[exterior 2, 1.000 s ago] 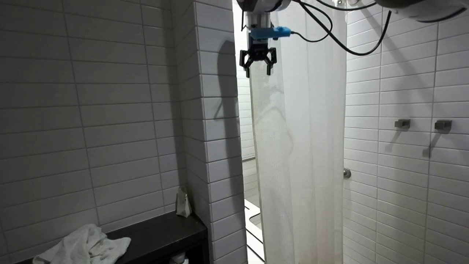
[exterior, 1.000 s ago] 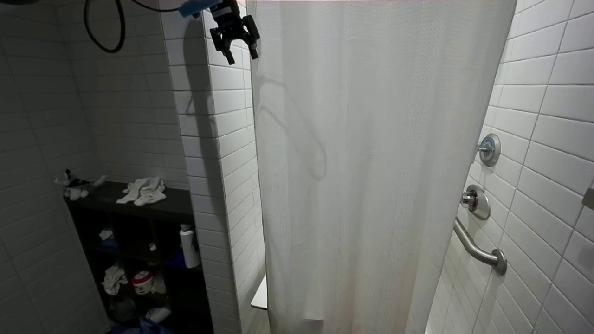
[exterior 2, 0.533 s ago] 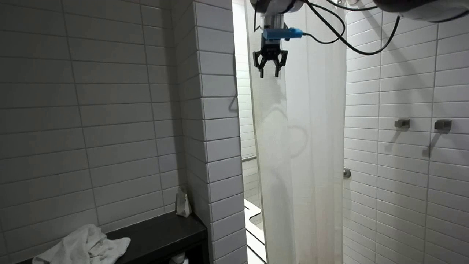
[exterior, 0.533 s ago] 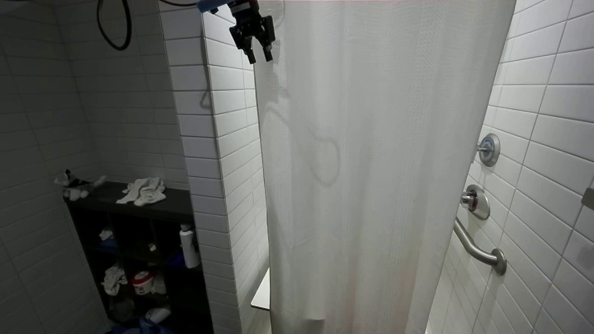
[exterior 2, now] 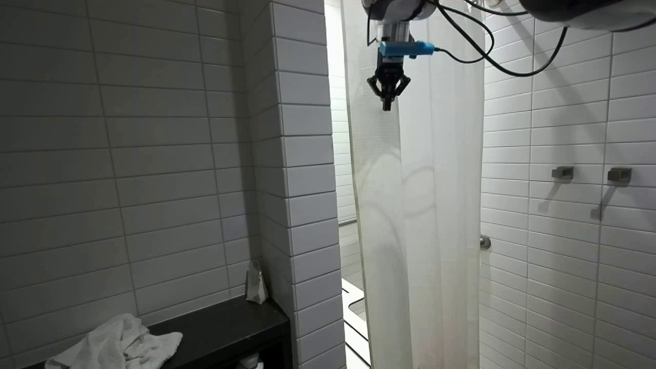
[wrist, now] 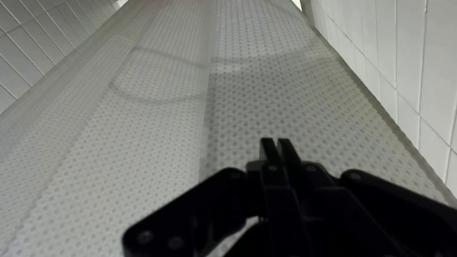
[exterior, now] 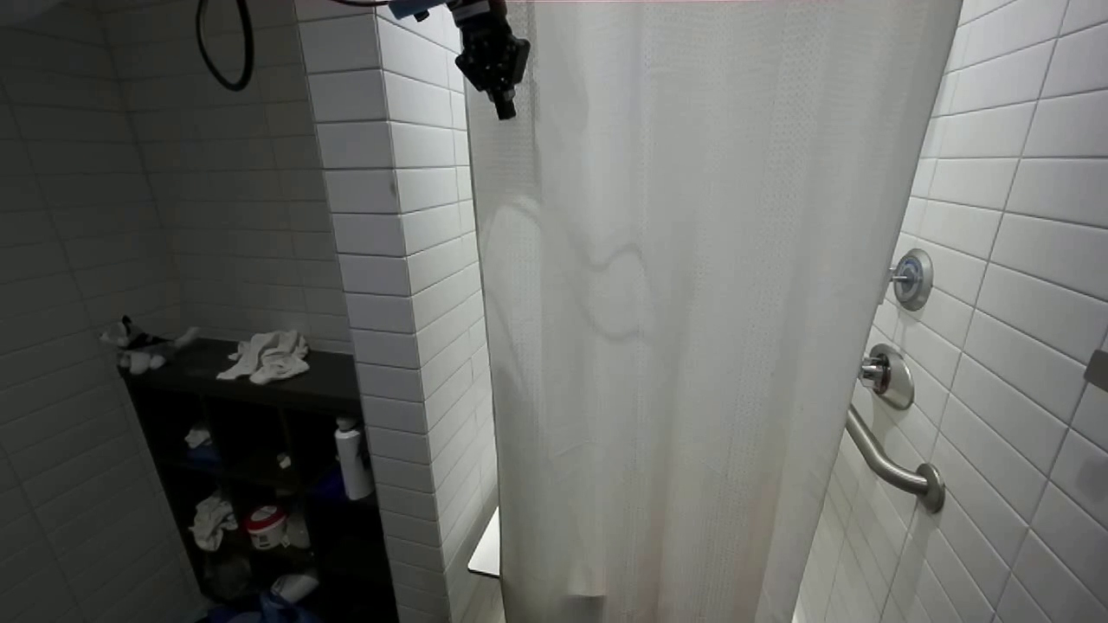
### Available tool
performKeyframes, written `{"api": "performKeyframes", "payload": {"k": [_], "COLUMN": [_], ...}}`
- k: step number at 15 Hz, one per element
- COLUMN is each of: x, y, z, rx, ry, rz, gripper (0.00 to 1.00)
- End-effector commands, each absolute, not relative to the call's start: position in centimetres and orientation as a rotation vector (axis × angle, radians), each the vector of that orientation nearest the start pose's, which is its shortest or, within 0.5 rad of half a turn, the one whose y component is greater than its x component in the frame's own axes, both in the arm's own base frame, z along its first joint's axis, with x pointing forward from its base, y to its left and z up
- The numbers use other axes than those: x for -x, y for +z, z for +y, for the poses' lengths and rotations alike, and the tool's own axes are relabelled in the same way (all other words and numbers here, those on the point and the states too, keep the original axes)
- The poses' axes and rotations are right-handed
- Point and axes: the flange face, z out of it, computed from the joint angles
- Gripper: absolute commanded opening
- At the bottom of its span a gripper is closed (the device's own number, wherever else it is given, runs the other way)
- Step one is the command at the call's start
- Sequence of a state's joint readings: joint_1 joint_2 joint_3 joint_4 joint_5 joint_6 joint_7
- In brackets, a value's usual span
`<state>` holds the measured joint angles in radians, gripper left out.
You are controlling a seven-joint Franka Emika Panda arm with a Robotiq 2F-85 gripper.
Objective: Open the curtain railing
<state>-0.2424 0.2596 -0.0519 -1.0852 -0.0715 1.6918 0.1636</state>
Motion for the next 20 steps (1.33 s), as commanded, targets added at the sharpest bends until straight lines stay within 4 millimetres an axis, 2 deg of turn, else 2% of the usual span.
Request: {"api": "performKeyframes", "payload": {"k": [1,6,13,14,15,17,20], "x": [-60.9,-60.5,-59.0,-58.9,-58.9,-59.1,-59.5], "y": [72.0,72.8,73.1,73.0,73.0,72.8,73.1], "z": [-19.0,-20.5,-26.9,-27.5,-27.8,-28.1,-27.2], "rx": [3.096,3.071,2.939,2.932,2.928,2.940,2.963], "ry": [-0.580,-0.597,-0.610,-0.615,-0.623,-0.639,-0.669], "rz": [0.705,0.760,0.925,0.946,0.958,0.969,0.941], "gripper": [0.00,0.00,0.00,0.04,0.27,0.30,0.47]}}
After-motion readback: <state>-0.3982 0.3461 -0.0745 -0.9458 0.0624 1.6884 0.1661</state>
